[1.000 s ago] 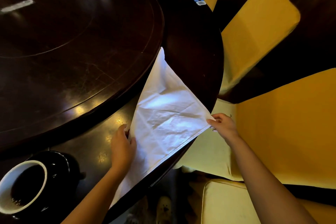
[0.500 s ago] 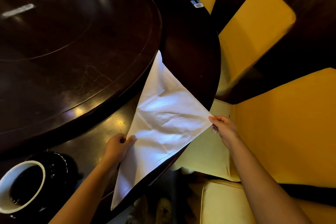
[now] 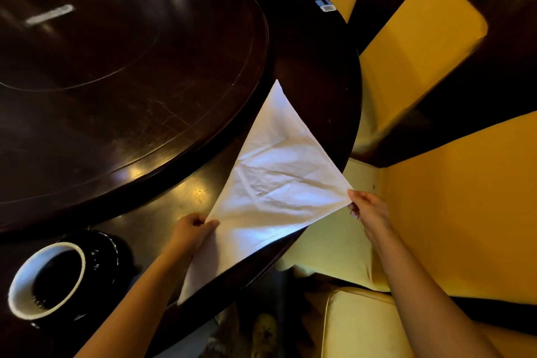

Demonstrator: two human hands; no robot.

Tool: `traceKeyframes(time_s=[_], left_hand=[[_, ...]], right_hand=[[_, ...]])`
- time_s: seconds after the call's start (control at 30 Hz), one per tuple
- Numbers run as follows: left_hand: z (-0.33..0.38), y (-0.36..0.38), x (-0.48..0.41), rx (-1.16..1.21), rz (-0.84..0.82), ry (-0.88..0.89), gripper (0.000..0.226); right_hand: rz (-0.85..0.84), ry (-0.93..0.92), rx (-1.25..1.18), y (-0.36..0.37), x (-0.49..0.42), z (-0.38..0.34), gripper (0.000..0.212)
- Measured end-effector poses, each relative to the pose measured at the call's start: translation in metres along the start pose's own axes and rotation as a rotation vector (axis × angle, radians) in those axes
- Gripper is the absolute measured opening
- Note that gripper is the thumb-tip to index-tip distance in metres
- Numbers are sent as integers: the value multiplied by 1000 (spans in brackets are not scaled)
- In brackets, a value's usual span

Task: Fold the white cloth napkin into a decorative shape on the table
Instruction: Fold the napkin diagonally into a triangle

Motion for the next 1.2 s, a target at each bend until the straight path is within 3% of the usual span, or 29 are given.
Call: traceKeyframes(time_s=[0.33,0.47,0.57,0.67,0.73,0.83,0.93,1.07,1.2], left_hand=[[11,-36,-21,-306,324,215,37],[33,-15,-1,-402,364,512,48],[59,21,9,-411,281,691,48],[87,51,3,-442,238,790,50],[92,69,-7,-499,210,782,58],[82,93,-13,-572,198,773,58],[73,103,-8,-639,239,827,55],[72,99,-9,-649,279,824,63],[73,99,-9,-638,307,816,65]], right_hand=[[187,4,-18,-18,75,63,22],[161,-28,136,-19,91,68,23],[236,-206,375,-20,77,30,28],[293,-535,493,5,78,-34,34],[140,-795,478,57,96,-67,35],[-327,-1137,627,164,140,-74,50],[-592,-1277,921,224,150,-45,71],[-404,-1376,999,224,105,-59,66],[-306,-1284,1034,217,45,-84,68]])
Point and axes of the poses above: each hand's wrist, its own x-axis away from the middle knuckle, its own y-axis out of the palm, z = x × y, the point moved 10 cm from there along -x, towards the middle knuckle, and after that the axes turned 15 degrees about z, right-handed, at the moved point
